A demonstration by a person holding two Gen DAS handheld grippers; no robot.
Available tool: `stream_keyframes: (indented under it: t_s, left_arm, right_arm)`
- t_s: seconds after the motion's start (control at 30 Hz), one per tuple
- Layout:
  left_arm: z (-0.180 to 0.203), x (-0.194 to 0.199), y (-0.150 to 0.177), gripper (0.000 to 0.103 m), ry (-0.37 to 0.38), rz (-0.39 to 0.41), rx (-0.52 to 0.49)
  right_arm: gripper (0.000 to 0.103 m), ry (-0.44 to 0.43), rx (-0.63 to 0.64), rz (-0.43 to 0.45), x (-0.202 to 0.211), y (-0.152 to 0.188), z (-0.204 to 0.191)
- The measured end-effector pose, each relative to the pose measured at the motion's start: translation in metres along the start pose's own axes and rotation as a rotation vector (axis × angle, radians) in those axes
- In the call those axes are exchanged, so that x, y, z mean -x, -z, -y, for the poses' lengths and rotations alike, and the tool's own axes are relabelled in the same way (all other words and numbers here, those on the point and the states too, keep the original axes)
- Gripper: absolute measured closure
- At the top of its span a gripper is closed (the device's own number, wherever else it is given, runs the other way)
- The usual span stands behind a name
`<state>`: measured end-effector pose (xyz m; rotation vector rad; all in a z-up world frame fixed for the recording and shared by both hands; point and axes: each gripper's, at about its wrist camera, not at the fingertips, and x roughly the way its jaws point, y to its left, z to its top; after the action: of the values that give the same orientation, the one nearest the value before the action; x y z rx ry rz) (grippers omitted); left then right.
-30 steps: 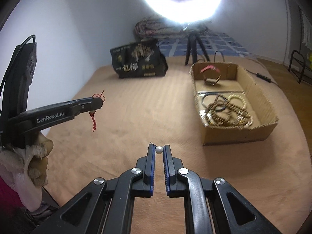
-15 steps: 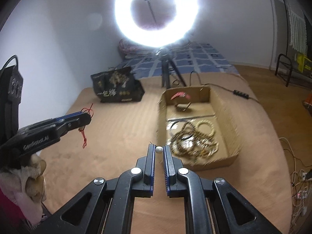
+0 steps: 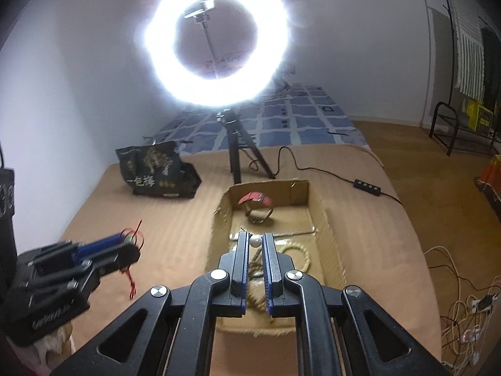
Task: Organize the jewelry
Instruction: 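Carry the jade pendant with left tool while right tool carries the pearl to the box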
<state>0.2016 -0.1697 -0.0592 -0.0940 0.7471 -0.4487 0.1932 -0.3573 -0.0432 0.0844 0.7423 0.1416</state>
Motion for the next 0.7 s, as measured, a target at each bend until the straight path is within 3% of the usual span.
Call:
stream_keyframes:
  t_s: [0.4, 0.7]
  left_arm:
    - [0.039, -0.029, -0.008, 0.087, 0.027, 0.012, -0.059]
    - [0.044, -0.049, -0.007, 0.087, 0.022, -0.014, -0.058]
  right_arm:
    - [0.097, 0.021, -0.012, -0.029, -0.052, -0.019, 0.029]
    - [0.097, 0.024, -0.003, -0.063, -0.079, -0.021, 0.046]
